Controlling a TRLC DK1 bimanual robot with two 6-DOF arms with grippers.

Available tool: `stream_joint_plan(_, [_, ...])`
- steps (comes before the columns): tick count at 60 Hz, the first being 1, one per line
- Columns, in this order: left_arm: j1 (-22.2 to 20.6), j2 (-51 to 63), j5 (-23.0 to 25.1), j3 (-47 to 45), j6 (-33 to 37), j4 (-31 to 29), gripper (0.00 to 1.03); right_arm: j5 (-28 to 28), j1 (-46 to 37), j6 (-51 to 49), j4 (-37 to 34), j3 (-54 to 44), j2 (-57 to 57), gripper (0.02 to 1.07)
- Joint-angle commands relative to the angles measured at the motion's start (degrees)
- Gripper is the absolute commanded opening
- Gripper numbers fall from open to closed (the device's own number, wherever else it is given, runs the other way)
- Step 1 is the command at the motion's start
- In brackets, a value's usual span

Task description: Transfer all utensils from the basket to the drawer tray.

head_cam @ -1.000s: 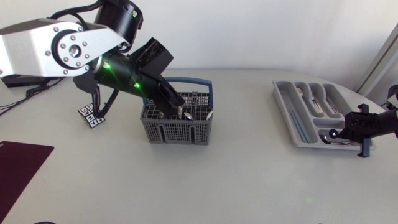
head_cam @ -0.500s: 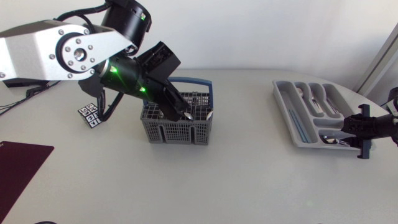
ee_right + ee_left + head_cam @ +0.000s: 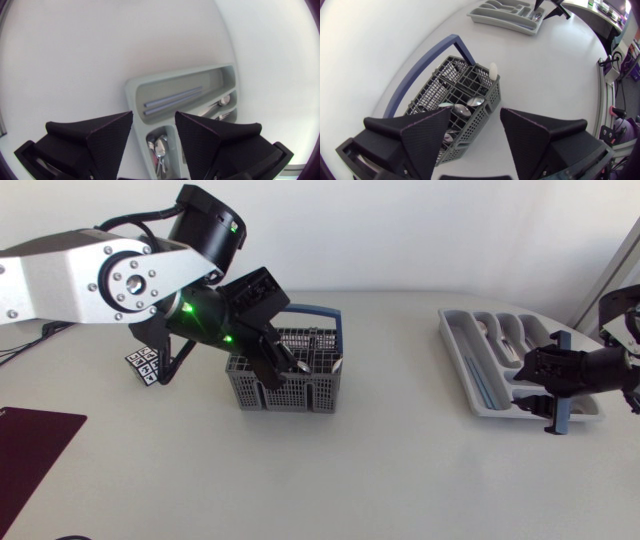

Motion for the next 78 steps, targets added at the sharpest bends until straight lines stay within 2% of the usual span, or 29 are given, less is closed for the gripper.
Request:
stream_joint_plan(1, [1.29,0.53,-0.58,-1.57,-1.02,0.25,0.70,-0.46,3.51,7.16,-3.09,-1.01,-2.66,0.66])
stream_joint_plan(17, [2.79,0.09,-1.98,-3.33,-4.54,0.25,0.70,-1.26,17.58,24.56,-6.96,-1.01,-10.75,0.66])
stream_joint_plan(35, [3.14,-0.35,-1.98,-4.03,-4.71,0.69,0.70,0.68,33.13,42.49,-6.61,1.10,-15.58,0.66])
stream_joint_plan(54, [1.20,1.14,-3.21,-0.07,-6.38,0.87,0.69,0.77,37.00,46.54,-5.73,0.57,-14.09,0.66])
stream_joint_plan(61, [0.94,2.99,-3.92,1.86,-8.32,0.69,0.63,1.03,38.23,48.12,-5.29,0.66,-13.38,0.66])
stream_joint_plan(71, [-0.03,5.98,-4.97,6.43,-13.06,-3.09,0.57,3.40,41.13,50.93,-4.59,1.36,-12.42,0.66])
stream_joint_plan(78, [-1.34,8.26,-7.70,10.56,-16.58,-6.16,0.55,4.54,42.89,52.16,-4.50,2.24,-11.72,0.66])
